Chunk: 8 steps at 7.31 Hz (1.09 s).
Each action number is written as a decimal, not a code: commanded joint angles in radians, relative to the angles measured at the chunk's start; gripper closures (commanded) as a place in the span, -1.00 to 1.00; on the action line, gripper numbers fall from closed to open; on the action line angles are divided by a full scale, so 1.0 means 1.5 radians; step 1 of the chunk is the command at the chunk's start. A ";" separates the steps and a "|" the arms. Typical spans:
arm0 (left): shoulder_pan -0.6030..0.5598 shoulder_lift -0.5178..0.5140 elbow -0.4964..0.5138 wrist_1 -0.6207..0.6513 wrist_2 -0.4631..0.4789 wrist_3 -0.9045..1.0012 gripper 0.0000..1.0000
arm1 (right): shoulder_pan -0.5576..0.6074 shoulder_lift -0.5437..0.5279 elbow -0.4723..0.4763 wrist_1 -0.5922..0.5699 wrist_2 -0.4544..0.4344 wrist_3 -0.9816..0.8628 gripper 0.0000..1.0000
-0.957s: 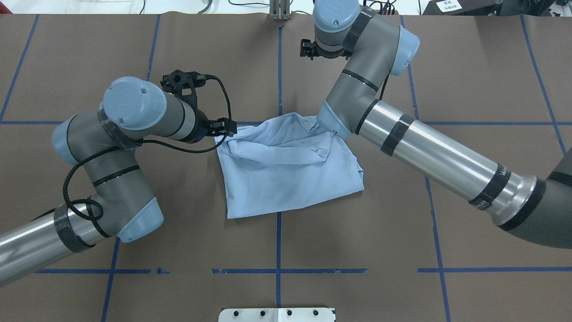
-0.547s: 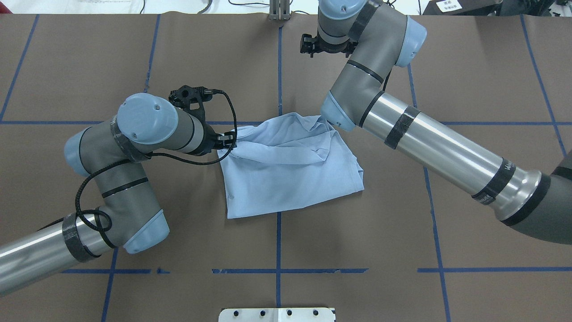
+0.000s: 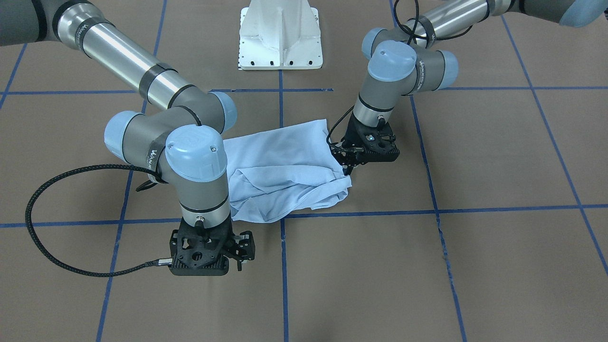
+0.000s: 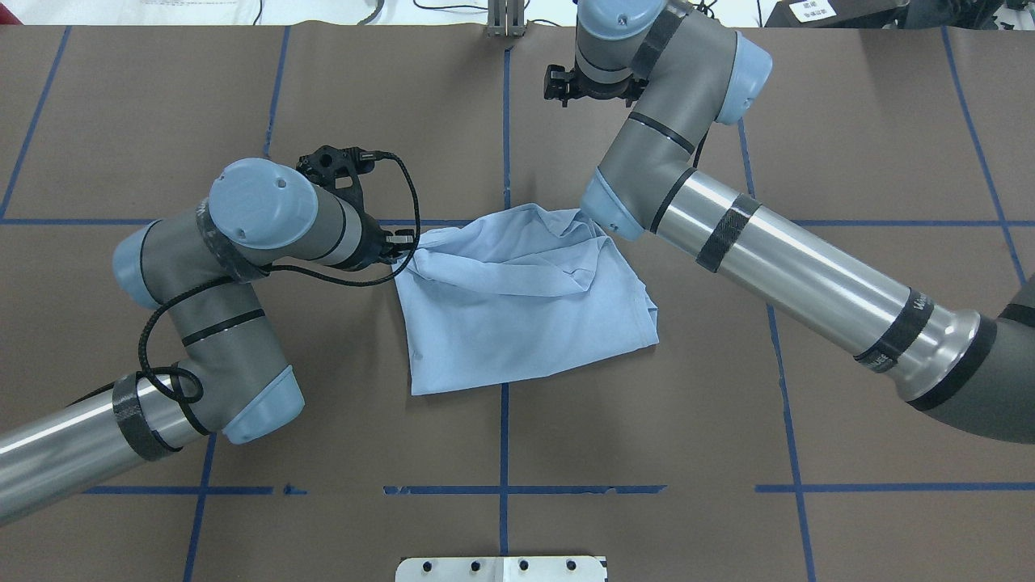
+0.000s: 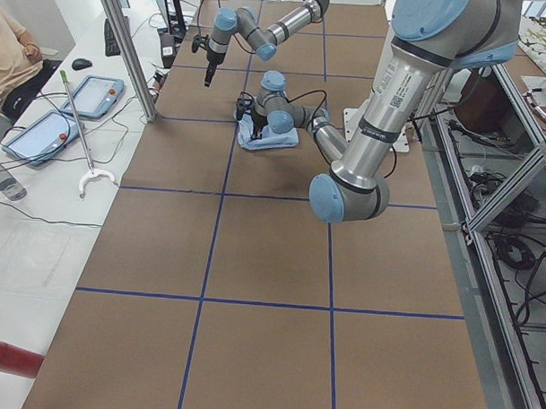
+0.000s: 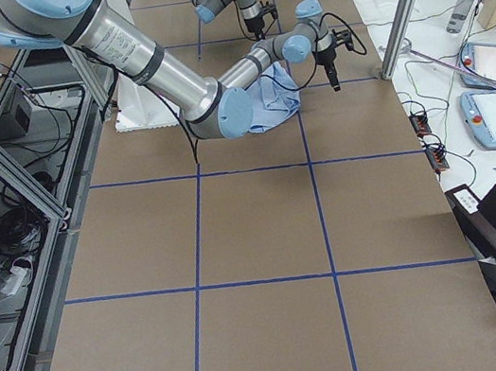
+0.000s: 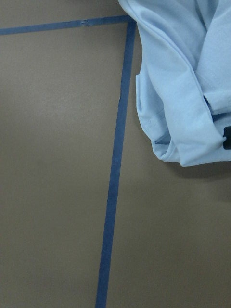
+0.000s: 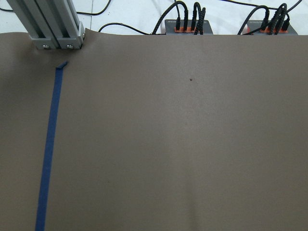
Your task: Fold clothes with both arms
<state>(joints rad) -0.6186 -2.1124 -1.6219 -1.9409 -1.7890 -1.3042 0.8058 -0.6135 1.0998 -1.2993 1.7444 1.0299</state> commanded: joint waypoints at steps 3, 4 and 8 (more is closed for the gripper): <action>-0.049 -0.038 0.132 -0.058 -0.001 0.005 1.00 | -0.002 -0.002 0.000 0.001 0.001 -0.001 -1.00; -0.056 -0.039 0.136 -0.061 -0.002 0.006 1.00 | -0.005 -0.001 0.006 0.000 0.004 0.004 -1.00; -0.090 -0.034 0.134 -0.122 -0.079 0.058 -1.00 | -0.106 -0.030 0.113 -0.069 -0.031 0.163 -1.00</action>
<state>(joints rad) -0.7394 -2.1657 -1.4196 -2.1095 -1.8578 -1.2269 0.7011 -0.6295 1.1845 -1.3389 1.7386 1.1880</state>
